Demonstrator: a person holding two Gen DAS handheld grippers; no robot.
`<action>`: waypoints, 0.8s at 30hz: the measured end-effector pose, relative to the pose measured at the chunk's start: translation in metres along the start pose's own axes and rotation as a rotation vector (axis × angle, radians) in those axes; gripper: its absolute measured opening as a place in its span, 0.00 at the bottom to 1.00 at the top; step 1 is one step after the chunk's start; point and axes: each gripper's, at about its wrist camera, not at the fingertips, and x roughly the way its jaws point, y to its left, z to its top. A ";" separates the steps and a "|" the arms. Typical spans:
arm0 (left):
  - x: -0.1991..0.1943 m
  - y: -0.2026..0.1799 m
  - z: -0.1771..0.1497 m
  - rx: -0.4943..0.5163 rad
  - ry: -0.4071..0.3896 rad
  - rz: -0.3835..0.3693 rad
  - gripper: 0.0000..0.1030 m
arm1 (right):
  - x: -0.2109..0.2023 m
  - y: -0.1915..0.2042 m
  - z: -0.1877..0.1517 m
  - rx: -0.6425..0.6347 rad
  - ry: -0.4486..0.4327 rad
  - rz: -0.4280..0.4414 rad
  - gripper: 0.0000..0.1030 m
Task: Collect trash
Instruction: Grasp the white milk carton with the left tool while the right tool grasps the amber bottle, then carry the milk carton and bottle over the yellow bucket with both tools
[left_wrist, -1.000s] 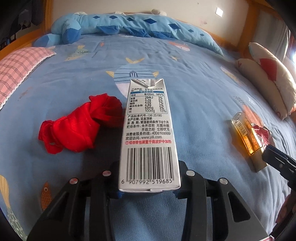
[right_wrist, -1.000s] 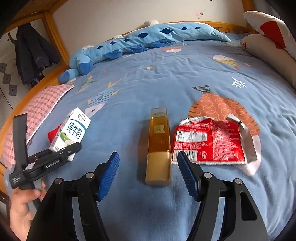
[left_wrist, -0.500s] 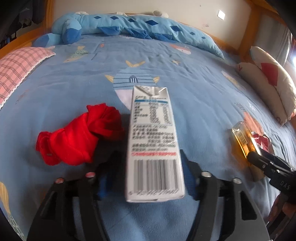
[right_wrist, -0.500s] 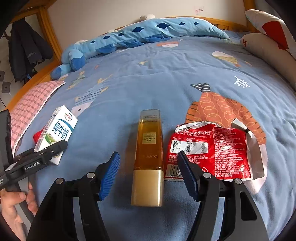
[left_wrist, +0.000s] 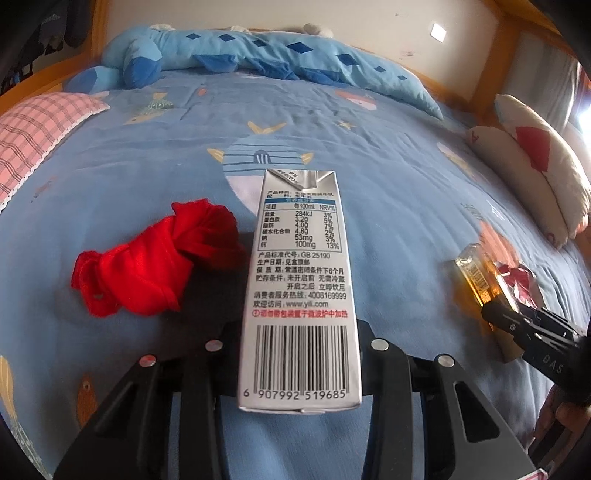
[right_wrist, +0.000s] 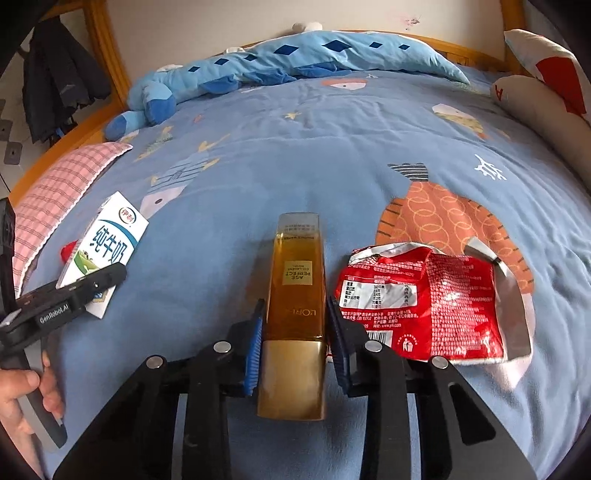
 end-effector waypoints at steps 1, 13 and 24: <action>-0.003 -0.002 -0.003 0.003 0.001 -0.009 0.37 | -0.004 0.000 -0.004 0.007 -0.001 0.018 0.30; -0.071 -0.046 -0.064 0.061 -0.004 -0.142 0.37 | -0.081 0.002 -0.058 0.097 -0.037 0.150 0.30; -0.129 -0.118 -0.127 0.173 0.018 -0.292 0.37 | -0.189 -0.013 -0.120 0.175 -0.114 0.183 0.30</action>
